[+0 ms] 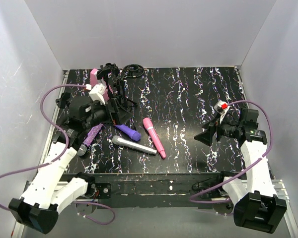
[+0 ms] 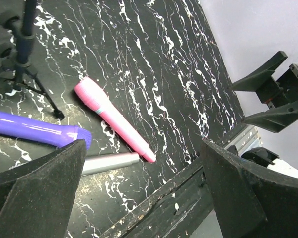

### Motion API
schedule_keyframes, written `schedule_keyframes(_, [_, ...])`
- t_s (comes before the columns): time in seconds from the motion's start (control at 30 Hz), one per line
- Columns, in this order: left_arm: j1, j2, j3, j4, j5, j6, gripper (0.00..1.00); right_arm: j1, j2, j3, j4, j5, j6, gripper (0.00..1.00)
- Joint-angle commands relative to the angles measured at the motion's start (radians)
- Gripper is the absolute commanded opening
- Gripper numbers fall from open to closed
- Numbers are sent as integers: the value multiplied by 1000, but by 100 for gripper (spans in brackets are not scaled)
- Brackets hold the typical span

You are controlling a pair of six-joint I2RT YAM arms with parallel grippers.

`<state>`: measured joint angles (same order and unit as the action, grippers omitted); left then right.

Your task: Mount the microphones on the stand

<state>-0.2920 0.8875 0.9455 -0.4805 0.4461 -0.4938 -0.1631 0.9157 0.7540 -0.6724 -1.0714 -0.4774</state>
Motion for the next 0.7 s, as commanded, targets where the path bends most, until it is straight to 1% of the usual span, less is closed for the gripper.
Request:
schedule_keyframes(0.0, [-146,79,114,-79,-202,35,98,4,-49,-7,37,-12,-26,98])
schedule_keyframes(0.1, [-232,160,244,-156,-347,60,98,4,-77,-18,43,17,-24,98])
schedule_keyframes(0.17, [-259,212,320,-190,-423,67,98,4,-86,-24,53,30,-20,98])
schedule_keyframes(0.2, [-263,238,356,-197,-432,75,98,4,-86,-22,54,33,-20,98])
schedule_keyframes(0.23, [-263,263,387,-204,-478,81,98,2,-86,-21,51,33,-20,98])
schedule_keyframes(0.37, [-265,352,489,-221,-588,115,97,2,-81,-10,39,34,-27,98])
schedule_keyframes(0.47, [-266,383,490,-201,-655,145,92,2,-87,-12,37,41,-30,98])
schedule_keyframes(0.6, [-268,372,394,-37,-719,244,91,2,-95,-13,40,42,-30,98])
schedule_keyframes(0.67, [-265,378,354,41,-734,294,88,2,-94,-12,39,41,-29,98])
